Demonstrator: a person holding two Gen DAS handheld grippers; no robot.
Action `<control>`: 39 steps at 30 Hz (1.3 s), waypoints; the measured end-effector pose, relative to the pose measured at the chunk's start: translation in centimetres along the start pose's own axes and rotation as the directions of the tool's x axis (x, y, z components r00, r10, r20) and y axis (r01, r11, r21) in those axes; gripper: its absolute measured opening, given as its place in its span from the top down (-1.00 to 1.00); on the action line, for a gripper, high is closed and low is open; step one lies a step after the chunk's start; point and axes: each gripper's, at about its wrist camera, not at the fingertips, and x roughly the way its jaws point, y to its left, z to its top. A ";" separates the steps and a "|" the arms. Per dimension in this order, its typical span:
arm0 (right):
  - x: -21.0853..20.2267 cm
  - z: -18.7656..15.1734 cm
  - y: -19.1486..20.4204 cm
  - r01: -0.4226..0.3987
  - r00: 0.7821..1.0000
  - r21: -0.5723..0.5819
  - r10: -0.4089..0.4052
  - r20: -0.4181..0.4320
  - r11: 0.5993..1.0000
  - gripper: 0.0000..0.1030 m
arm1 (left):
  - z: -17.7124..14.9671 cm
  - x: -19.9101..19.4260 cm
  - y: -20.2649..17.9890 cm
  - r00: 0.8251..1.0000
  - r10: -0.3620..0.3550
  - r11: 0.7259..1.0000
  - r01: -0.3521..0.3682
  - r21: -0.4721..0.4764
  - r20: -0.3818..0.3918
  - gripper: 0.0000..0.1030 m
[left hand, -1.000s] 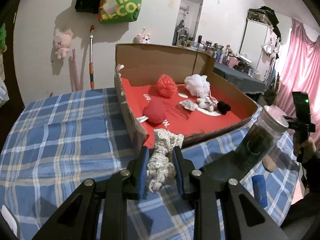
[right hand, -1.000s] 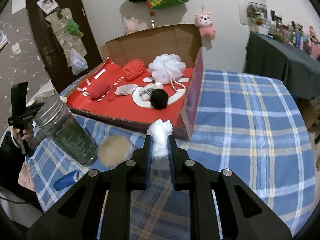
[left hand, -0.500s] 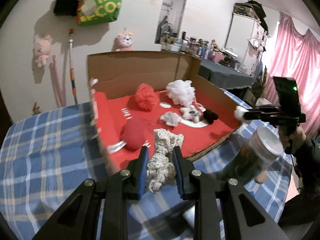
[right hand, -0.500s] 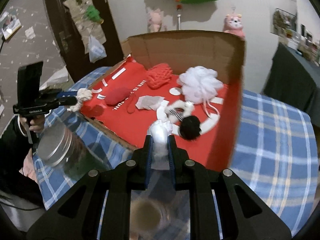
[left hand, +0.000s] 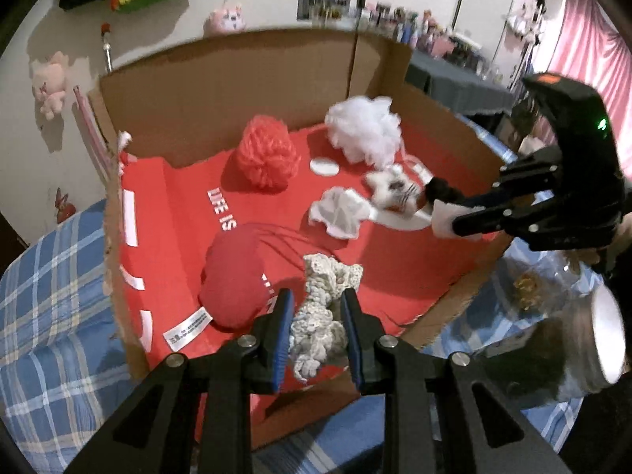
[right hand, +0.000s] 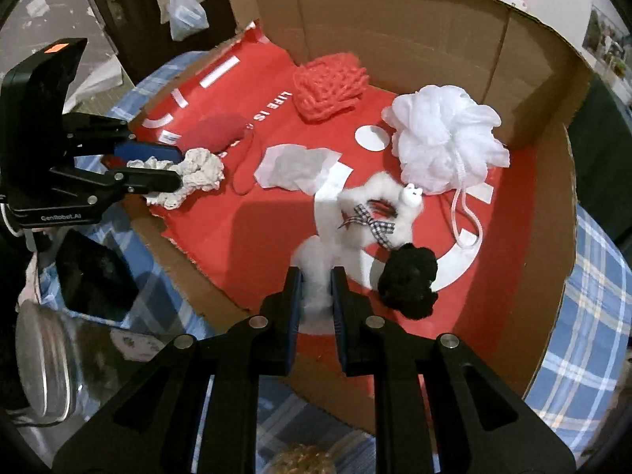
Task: Organize soft objects
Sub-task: 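Lower the cotton puff into the box with the right tool while the left tool releases the scrunchie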
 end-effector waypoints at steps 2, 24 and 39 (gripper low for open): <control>0.4 0.2 -0.1 0.000 1.000 0.001 0.000 -0.022 1.000 0.72 | 0.2 0.9 0.2 1.000 0.012 1.000 -0.012 0.000 -0.026 0.49; 1.3 1.3 0.6 0.038 0.994 -0.038 -0.042 -0.098 0.999 0.65 | 0.7 2.0 0.5 0.996 0.018 1.000 -0.018 -0.002 -0.082 0.03; 1.4 1.2 0.6 0.050 0.994 -0.048 -0.054 -0.099 0.998 0.63 | 0.7 0.7 0.1 0.999 0.008 1.000 -0.008 -0.002 -0.035 -0.33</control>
